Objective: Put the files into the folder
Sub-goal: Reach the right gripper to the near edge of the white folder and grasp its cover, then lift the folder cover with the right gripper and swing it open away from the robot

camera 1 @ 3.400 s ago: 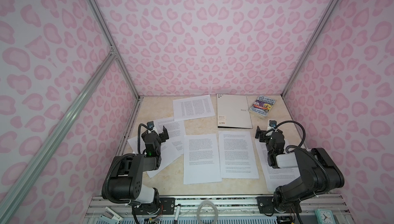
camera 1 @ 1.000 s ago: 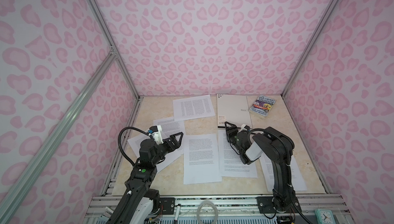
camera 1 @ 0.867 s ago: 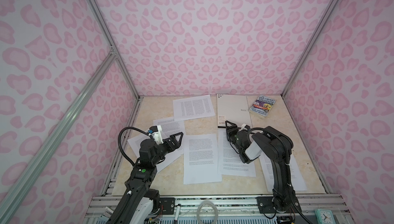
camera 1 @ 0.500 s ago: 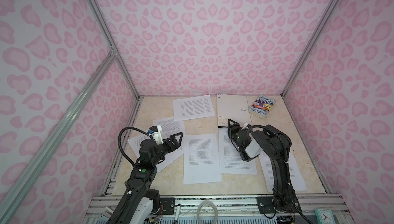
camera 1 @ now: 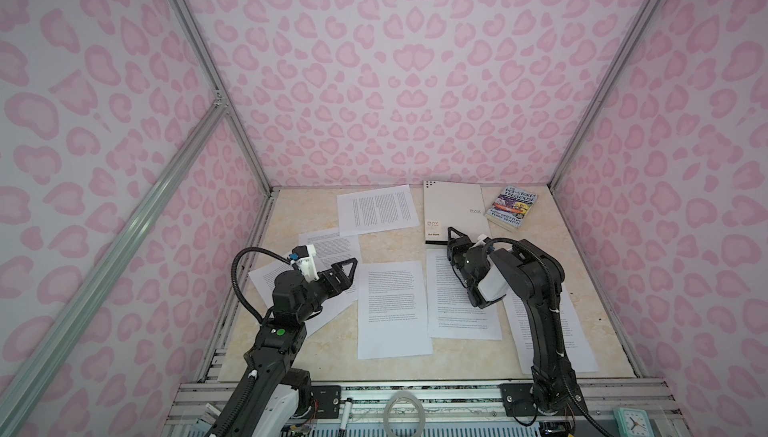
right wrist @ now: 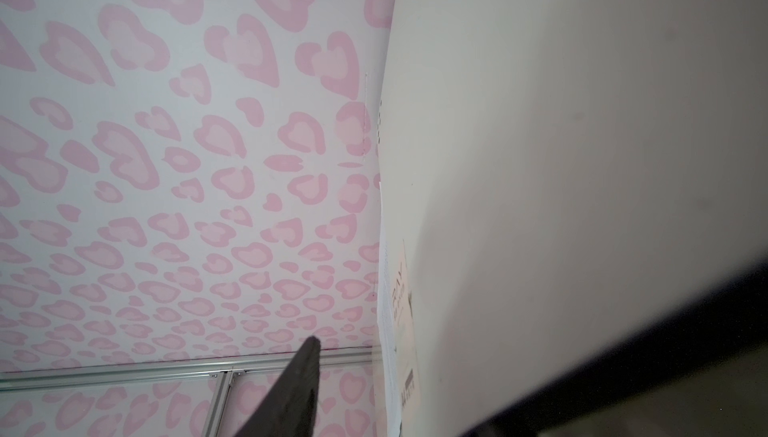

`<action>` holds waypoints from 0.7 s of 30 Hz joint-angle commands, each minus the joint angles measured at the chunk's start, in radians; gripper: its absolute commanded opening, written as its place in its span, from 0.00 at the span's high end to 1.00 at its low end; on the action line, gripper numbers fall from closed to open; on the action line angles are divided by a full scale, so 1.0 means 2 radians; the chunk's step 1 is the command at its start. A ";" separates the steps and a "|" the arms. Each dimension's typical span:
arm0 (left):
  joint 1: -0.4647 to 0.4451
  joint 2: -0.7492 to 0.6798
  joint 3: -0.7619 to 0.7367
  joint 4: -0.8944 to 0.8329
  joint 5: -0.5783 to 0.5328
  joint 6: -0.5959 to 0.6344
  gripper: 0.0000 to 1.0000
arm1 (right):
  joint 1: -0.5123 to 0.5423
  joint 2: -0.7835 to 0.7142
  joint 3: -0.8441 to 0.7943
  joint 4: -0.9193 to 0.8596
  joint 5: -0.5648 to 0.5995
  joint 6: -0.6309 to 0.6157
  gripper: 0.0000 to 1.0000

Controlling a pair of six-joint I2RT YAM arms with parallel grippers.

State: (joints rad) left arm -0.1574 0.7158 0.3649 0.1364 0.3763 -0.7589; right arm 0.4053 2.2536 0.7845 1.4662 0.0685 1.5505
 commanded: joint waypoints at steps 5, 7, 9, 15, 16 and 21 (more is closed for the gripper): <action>0.000 -0.003 -0.001 0.019 -0.001 0.000 0.01 | -0.004 0.009 0.024 -0.012 -0.002 -0.011 0.65; 0.000 -0.004 0.000 0.018 -0.002 0.000 0.01 | -0.002 0.005 0.027 -0.015 -0.003 -0.012 0.72; 0.000 -0.005 0.000 0.016 -0.004 0.001 0.01 | 0.002 -0.003 0.025 -0.016 -0.003 -0.014 0.78; 0.000 -0.007 0.001 0.012 -0.006 0.001 0.01 | 0.032 -0.038 -0.009 -0.001 0.011 0.001 0.97; 0.000 -0.007 0.001 0.012 -0.006 0.001 0.01 | 0.040 -0.043 -0.013 -0.001 0.012 0.006 1.00; 0.000 -0.007 0.002 0.009 -0.009 0.003 0.01 | 0.076 -0.042 -0.027 0.028 0.038 0.042 1.00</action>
State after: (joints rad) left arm -0.1574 0.7063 0.3649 0.1356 0.3672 -0.7589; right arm 0.5320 2.1601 0.7403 1.4342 0.0982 1.5837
